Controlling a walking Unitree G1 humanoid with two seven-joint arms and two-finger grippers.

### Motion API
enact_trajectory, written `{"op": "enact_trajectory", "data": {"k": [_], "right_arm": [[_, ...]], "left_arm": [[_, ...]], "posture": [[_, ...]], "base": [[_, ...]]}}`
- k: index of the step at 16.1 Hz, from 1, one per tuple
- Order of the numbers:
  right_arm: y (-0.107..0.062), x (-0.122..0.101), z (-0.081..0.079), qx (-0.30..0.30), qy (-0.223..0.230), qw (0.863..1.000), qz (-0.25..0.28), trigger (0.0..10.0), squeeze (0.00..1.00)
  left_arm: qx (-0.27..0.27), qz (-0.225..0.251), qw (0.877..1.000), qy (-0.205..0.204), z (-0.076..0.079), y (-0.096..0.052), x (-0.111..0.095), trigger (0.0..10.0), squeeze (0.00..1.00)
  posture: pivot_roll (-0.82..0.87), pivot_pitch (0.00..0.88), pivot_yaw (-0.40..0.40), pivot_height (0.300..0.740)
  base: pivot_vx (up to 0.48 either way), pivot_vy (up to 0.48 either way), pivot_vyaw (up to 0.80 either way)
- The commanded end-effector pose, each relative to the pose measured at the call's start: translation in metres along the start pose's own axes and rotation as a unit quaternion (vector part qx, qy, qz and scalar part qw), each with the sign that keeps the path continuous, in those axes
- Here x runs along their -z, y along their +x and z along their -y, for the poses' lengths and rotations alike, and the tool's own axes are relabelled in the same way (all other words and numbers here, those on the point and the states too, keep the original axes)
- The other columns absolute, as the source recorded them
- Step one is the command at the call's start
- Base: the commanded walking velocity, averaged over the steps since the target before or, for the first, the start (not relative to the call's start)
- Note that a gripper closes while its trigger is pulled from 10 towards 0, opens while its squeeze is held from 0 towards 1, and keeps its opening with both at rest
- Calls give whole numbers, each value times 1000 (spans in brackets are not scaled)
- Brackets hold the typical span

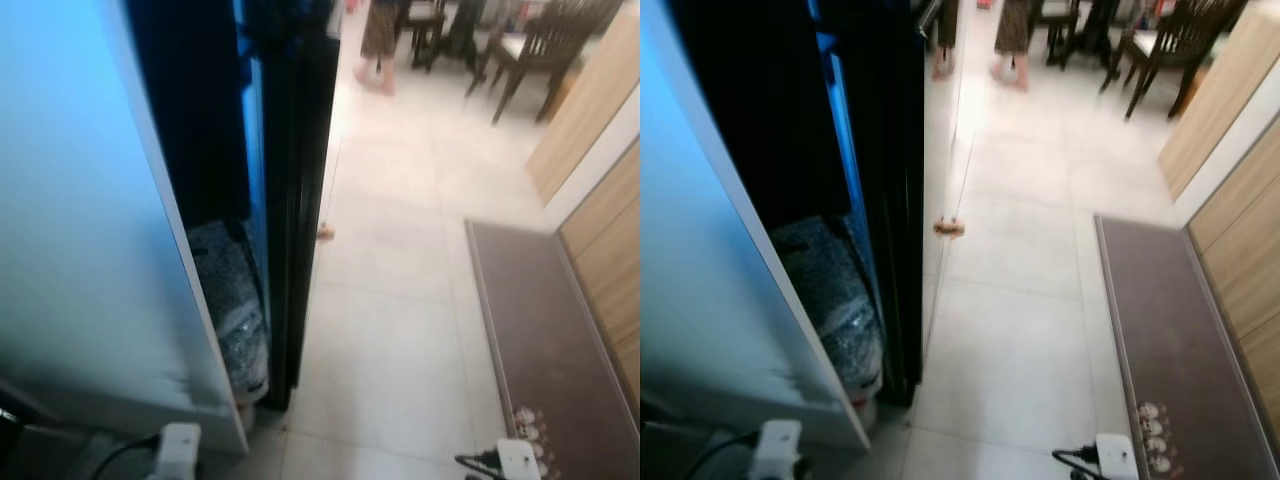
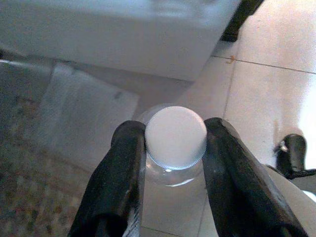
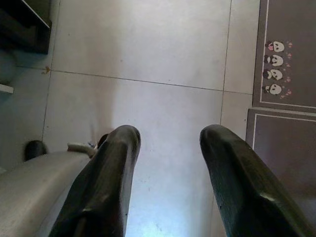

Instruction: Restocking fridge

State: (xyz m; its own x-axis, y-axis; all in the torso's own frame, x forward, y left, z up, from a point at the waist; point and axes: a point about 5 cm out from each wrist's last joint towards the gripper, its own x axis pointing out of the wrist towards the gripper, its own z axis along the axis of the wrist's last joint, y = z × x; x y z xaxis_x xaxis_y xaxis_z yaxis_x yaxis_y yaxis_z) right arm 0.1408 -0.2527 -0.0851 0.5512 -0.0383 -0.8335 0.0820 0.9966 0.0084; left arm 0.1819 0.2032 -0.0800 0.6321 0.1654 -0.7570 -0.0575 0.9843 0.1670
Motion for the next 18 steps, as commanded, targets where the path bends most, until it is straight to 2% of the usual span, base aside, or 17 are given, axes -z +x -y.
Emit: {"op": "enact_trajectory", "data": {"k": [1, 4, 7, 10, 14, 18], "right_arm": [[-1, -1, 3, 5, 1, 1000, 3, 10000, 0], [-1, -1, 3, 5, 1, 1000, 3, 10000, 0], [-1, -1, 3, 5, -7, 1000, 0, 10000, 0], [-1, 0, 5, 7, -30, 999, -13, 10000, 0], [-1, 0, 5, 10, -31, 999, -17, 10000, 0], [-1, 2, 5, 11, -24, 999, -20, 10000, 0]], "left_arm": [[-3, -6, 1000, 8, -3, -1, 5, 10000, 0], [-3, -5, 1000, 6, -3, -1, 4, 10000, 0], [-10, -7, 1000, -14, -4, -1, 3, 10000, 0], [-13, -6, 1000, -21, -5, -1, 3, 10000, 0], [-10, -8, 1000, -19, -4, -1, 5, 10000, 0], [-8, -12, 1000, -15, -4, -1, 6, 10000, 0]], "posture": [[23, 36, -89, 740], [23, 36, -89, 740], [22, 28, -88, 740], [23, 29, -90, 740], [21, 32, -90, 740], [20, 33, -89, 740]], "base": [[0, 0, 0], [0, 0, 0], [0, 0, 0], [0, 0, 625], [0, 0, 788], [0, 0, 0]]}}
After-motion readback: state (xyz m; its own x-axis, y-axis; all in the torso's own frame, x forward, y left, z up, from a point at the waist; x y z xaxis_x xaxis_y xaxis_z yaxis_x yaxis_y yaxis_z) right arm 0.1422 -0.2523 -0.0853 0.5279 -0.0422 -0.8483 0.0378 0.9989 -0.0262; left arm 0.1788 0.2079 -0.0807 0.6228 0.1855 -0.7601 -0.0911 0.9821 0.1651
